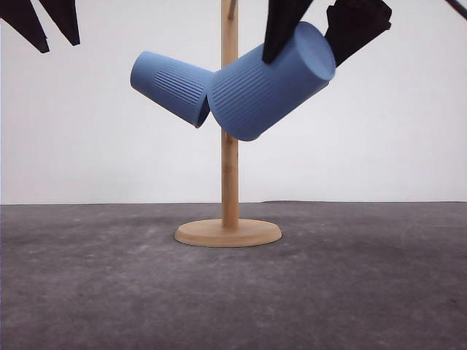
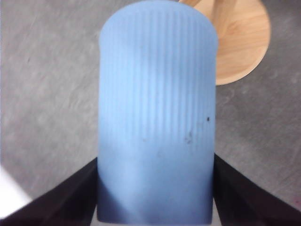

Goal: Place three cups

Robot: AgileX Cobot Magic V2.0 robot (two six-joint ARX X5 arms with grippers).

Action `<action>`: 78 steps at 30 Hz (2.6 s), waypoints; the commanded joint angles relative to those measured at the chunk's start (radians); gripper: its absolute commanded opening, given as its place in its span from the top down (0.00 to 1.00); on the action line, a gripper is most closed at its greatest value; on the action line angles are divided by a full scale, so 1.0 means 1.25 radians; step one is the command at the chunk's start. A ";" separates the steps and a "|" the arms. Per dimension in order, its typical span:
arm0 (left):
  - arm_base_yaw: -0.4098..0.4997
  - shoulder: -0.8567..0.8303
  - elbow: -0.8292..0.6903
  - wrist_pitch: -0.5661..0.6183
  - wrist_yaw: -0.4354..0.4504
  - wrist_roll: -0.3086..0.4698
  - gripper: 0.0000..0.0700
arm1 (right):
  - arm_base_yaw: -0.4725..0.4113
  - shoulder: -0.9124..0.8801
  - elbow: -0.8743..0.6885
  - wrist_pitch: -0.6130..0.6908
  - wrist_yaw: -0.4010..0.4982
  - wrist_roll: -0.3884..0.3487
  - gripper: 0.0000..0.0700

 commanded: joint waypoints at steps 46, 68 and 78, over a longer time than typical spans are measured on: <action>-0.003 0.011 0.018 0.016 -0.002 0.004 0.59 | 0.009 0.167 0.012 0.227 0.087 0.149 0.58; -0.003 0.011 0.018 0.013 -0.002 0.003 0.59 | 0.009 0.167 0.012 0.263 0.018 0.142 0.33; -0.003 0.011 0.018 0.010 -0.002 0.003 0.59 | 0.009 0.167 0.012 0.241 0.042 0.137 0.25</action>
